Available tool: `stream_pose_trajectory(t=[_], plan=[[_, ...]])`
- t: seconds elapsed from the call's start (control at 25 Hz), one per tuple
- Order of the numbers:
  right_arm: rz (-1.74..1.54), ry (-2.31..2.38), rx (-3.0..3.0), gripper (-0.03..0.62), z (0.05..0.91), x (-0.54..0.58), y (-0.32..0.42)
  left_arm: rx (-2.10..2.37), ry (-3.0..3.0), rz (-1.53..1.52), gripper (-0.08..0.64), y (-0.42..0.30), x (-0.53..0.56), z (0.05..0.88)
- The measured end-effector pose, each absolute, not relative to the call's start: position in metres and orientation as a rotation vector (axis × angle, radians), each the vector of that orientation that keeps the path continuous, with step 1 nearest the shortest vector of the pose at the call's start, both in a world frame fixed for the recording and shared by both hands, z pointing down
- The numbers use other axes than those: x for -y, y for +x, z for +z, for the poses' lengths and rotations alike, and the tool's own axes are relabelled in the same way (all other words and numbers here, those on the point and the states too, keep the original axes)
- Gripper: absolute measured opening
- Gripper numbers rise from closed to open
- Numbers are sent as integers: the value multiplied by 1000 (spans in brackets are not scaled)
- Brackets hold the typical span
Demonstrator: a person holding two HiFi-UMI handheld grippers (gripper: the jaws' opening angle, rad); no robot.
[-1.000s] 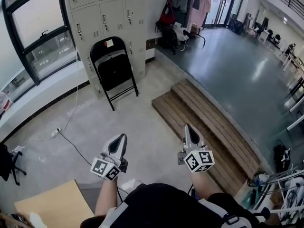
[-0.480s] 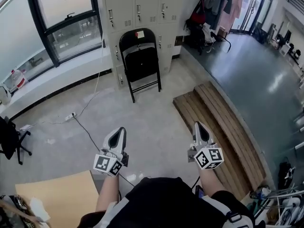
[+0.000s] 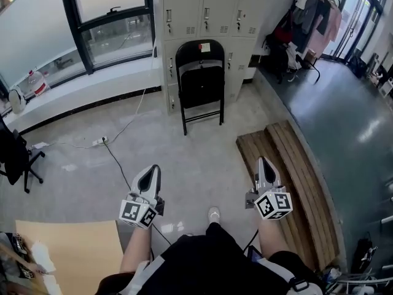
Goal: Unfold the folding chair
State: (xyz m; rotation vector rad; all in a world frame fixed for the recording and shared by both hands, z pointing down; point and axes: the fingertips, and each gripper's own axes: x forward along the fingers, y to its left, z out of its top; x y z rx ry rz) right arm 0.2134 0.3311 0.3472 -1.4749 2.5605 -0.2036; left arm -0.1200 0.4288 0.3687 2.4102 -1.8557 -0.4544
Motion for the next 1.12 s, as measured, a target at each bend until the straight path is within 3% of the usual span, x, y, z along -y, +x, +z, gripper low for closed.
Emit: stream_pose_trajectory(t=[0.64,1.12], plan=[[-227,-1225,-2699,3,368,-153,217,2032,2332,-468,0,-86,-289,358],[-401,-1215,-2729,3,400,-80,227,2112,2211,-440,0,-85,-230,371]])
